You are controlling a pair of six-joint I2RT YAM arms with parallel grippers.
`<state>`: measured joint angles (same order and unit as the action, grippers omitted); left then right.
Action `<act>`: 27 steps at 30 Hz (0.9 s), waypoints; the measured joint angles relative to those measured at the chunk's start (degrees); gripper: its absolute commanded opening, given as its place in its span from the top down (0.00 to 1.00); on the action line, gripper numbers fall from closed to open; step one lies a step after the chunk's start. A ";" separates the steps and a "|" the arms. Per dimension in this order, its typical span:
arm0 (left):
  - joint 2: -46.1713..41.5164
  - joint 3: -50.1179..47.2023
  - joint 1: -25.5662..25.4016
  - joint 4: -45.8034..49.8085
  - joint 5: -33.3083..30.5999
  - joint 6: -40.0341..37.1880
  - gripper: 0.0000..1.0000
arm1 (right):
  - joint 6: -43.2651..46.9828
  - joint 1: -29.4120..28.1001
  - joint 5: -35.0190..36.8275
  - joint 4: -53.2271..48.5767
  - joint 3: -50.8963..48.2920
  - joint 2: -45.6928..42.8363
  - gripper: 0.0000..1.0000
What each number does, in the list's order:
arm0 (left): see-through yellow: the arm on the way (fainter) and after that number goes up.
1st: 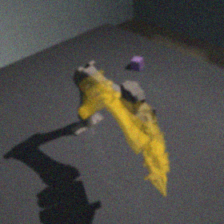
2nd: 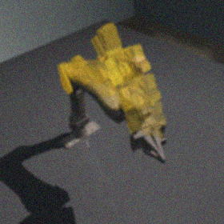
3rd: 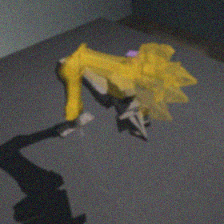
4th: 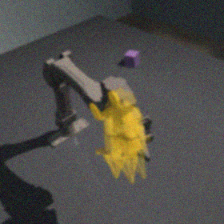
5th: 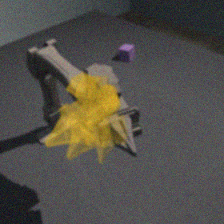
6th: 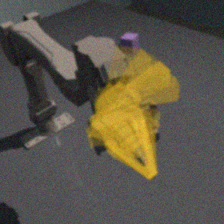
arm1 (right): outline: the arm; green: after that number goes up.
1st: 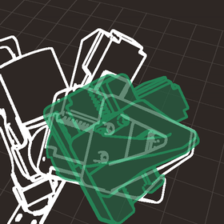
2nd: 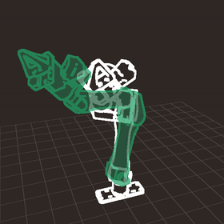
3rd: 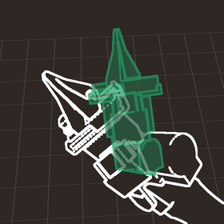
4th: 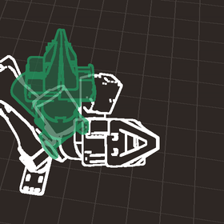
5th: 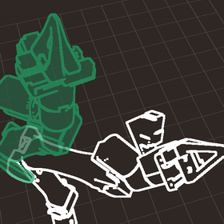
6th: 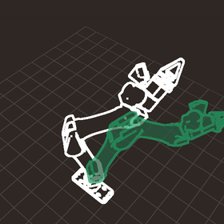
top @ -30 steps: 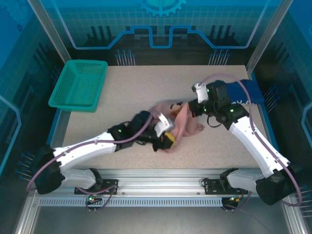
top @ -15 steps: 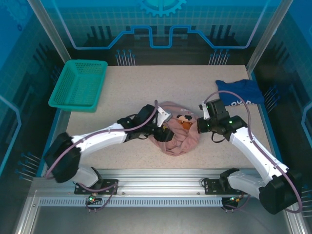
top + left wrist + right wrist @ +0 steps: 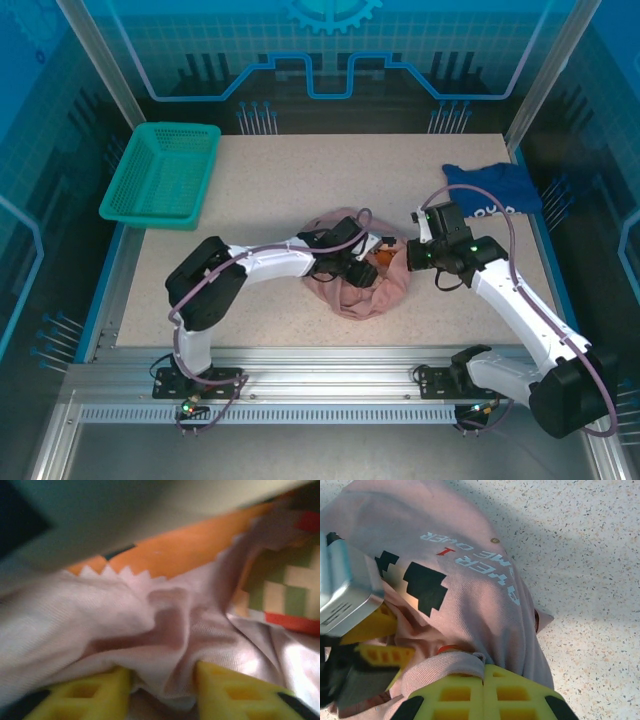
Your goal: Fold the inside-out t-shirt
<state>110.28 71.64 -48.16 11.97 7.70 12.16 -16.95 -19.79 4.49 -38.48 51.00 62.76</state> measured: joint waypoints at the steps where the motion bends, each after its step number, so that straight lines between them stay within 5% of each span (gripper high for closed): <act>1: 0.11 0.00 0.09 -0.17 -0.33 0.39 0.95 | 0.02 0.02 -0.09 0.11 0.00 -0.13 1.00; 7: -3.45 -1.81 2.62 -3.39 -0.52 1.40 1.00 | 1.60 0.52 -1.38 1.14 0.55 -3.19 1.00; 19: -41.40 -10.82 13.94 -11.10 0.63 5.86 1.00 | 6.60 1.18 -11.37 6.95 8.63 -9.42 1.00; 27: -45.51 -2.38 16.35 -5.03 0.15 4.35 1.00 | 6.45 1.18 -18.05 10.62 18.60 -4.15 1.00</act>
<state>64.77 69.25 -31.81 6.94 7.86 16.51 -10.50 -18.61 -13.56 -27.86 69.60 58.61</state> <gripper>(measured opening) 0.045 0.046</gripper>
